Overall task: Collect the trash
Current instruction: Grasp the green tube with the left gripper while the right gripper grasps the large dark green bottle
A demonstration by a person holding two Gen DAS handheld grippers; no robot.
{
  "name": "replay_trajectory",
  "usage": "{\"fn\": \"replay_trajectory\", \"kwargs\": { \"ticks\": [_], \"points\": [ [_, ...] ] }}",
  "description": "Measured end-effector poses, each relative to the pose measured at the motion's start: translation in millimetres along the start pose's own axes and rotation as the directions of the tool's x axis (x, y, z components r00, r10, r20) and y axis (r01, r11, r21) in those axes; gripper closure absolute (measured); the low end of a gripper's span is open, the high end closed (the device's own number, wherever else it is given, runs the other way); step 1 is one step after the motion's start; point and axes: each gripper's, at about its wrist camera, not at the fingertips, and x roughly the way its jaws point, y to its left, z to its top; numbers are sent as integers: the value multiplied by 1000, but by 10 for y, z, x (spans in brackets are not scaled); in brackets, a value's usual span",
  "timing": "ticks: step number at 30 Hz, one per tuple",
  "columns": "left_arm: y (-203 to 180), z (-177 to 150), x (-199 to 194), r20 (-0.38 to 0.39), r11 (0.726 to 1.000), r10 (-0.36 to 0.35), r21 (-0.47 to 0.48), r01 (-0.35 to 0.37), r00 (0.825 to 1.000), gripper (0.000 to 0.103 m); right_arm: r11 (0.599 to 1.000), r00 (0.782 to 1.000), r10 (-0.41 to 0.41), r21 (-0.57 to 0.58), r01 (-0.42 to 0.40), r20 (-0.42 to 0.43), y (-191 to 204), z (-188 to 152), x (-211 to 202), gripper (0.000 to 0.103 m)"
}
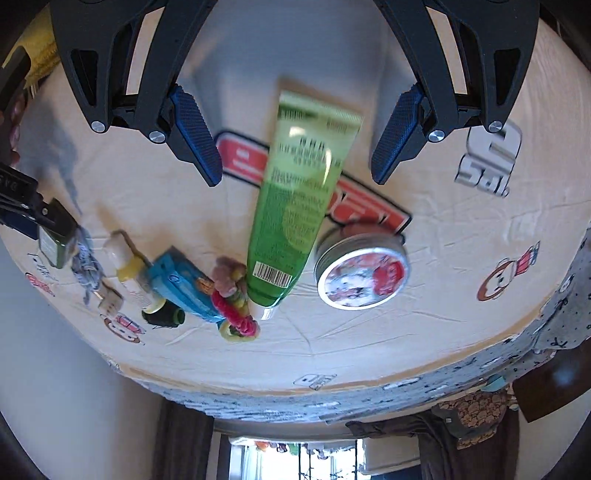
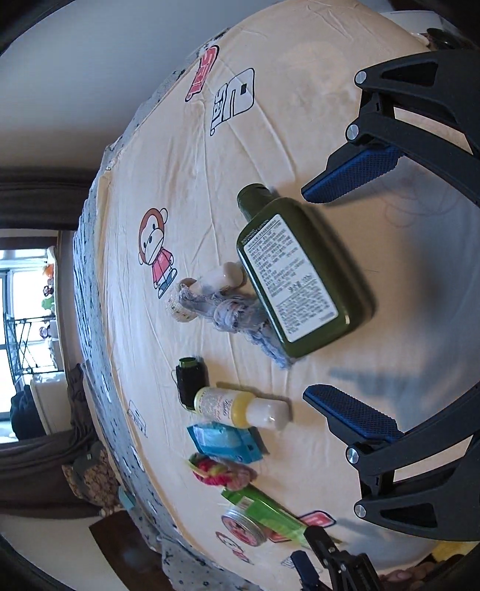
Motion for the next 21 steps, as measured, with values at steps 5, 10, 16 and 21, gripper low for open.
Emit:
{"fn": "replay_trajectory", "kwargs": {
  "ticks": [5, 10, 16, 21],
  "points": [
    [-34, 172, 236, -25, 1000, -9, 7, 10, 1000, 25, 999, 1000, -4, 34, 5, -17, -78, 36, 128, 4],
    [-76, 320, 365, -34, 999, -26, 25, 27, 999, 31, 999, 999, 30, 31, -30, -10, -110, 24, 134, 5],
    [-115, 413, 456, -36, 999, -27, 36, 29, 999, 47, 999, 999, 54, 9, -54, 0, -124, 26, 113, 13],
    [-177, 379, 420, -34, 998, -15, 60, 17, 999, 62, 997, 997, 76, 2, -76, 7, -138, -17, 69, 14]
  ]
}}
